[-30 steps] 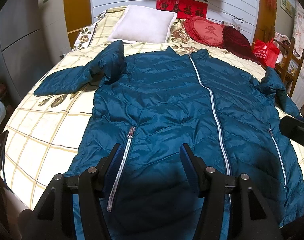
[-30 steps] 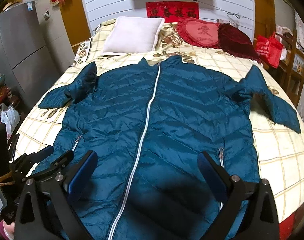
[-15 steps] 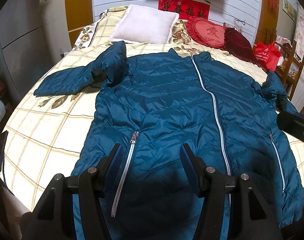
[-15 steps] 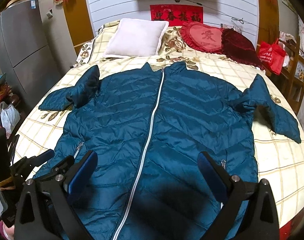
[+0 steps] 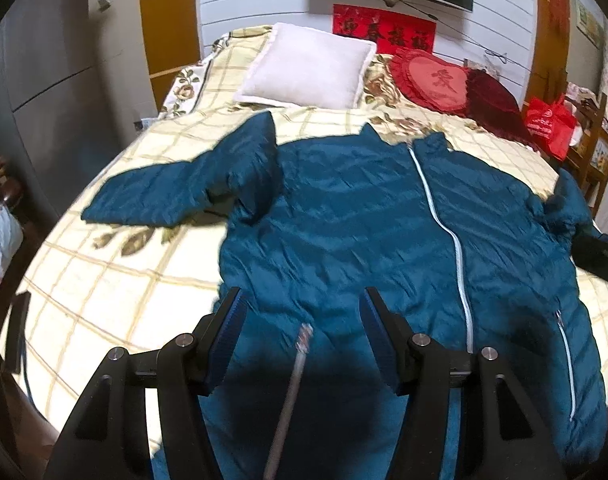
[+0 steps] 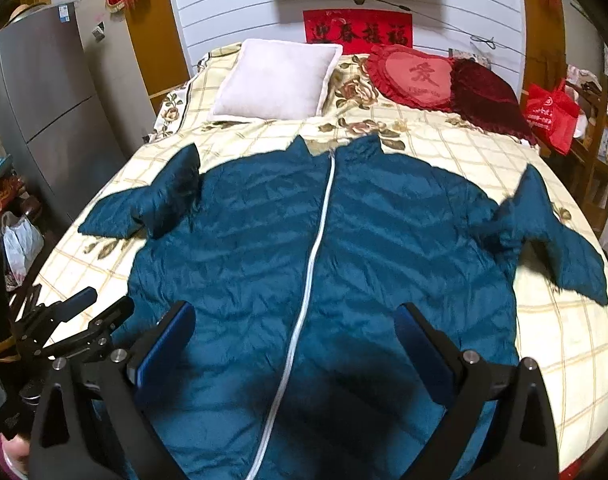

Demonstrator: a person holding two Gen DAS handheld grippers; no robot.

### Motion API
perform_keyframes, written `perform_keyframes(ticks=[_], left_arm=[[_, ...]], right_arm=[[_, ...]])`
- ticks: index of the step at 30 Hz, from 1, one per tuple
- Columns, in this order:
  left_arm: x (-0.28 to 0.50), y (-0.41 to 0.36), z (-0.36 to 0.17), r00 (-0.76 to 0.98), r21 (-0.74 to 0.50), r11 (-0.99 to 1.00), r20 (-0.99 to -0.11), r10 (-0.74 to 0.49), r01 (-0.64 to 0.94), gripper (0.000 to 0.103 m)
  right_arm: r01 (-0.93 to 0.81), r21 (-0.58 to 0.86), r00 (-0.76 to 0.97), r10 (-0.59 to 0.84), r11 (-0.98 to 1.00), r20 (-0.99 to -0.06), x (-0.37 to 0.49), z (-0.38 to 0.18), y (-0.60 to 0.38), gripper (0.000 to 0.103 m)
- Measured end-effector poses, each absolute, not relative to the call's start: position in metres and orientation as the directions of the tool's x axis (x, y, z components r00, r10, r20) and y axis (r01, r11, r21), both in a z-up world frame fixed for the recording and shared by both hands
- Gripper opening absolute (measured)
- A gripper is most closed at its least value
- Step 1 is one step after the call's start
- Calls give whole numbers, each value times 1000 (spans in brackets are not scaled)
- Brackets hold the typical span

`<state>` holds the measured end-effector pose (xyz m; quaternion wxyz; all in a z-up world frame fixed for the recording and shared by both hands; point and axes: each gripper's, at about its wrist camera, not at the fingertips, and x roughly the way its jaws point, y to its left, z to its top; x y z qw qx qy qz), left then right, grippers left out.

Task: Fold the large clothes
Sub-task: 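Move the left tool to the sleeve nearest it and grasp the sleeve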

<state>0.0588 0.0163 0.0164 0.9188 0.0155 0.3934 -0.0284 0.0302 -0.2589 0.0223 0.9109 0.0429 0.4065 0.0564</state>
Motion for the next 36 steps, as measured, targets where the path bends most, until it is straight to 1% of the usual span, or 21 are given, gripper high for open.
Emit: perform_keyframes(ticks=[6, 9, 13, 18, 23, 25, 29, 34, 36], left_arm=[[91, 37, 31, 711, 38, 999, -703, 17, 15, 48], [107, 54, 36, 722, 48, 998, -690, 53, -27, 48], [124, 74, 39, 727, 49, 996, -681, 86, -72, 48], [147, 95, 29, 705, 23, 995, -704, 86, -98, 48], [168, 118, 5, 670, 32, 991, -734, 111, -129, 48], [174, 129, -1, 659, 27, 989, -743, 117, -145, 48], [188, 163, -15, 635, 10, 976, -758, 148, -216, 48], [202, 189, -25, 620, 36, 963, -759, 199, -265, 48], [210, 200, -34, 595, 44, 960, -777, 207, -276, 48]], right_arm=[[-84, 129, 668, 152, 988, -729, 75, 46, -256, 102], [-104, 144, 683, 176, 984, -709, 101, 58, -252, 102], [-104, 143, 696, 175, 984, -696, 138, 59, -246, 102], [-100, 143, 672, 173, 985, -720, 181, 35, -234, 102], [-129, 202, 632, 237, 971, -738, 197, 1, -224, 102], [-155, 195, 612, 249, 968, -751, 202, -11, -214, 102], [-192, 163, 605, 248, 968, -757, 209, -24, -199, 102], [-192, 179, 597, 260, 965, -759, 218, -35, -195, 102], [-185, 191, 588, 264, 964, -765, 220, -41, -196, 102]])
